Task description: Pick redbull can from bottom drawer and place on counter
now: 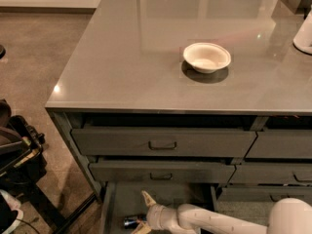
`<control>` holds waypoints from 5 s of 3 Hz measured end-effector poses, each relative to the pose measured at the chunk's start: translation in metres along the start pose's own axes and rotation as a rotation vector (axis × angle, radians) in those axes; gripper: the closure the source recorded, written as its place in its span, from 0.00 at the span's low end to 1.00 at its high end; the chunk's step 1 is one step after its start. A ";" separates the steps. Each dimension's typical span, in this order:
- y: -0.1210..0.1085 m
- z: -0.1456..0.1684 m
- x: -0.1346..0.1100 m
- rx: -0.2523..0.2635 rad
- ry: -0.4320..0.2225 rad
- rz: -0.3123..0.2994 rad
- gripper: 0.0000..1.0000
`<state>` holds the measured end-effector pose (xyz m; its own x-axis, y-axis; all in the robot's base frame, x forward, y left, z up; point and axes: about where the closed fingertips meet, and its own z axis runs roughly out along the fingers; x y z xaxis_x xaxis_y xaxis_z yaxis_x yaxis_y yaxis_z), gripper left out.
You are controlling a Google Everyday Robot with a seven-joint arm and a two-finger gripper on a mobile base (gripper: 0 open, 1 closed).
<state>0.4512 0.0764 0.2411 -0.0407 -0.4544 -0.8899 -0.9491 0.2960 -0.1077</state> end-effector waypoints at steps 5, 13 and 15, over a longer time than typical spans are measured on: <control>-0.007 0.027 0.083 -0.011 0.045 0.047 0.00; 0.004 0.045 0.095 -0.045 0.017 0.084 1.00; 0.004 0.044 0.092 -0.045 0.016 0.085 1.00</control>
Offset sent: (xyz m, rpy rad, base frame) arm 0.0164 -0.0276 -0.0656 -0.0765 0.0126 -0.0303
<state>0.4573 0.0725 0.1397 -0.1261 -0.4432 -0.8875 -0.9550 0.2963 -0.0123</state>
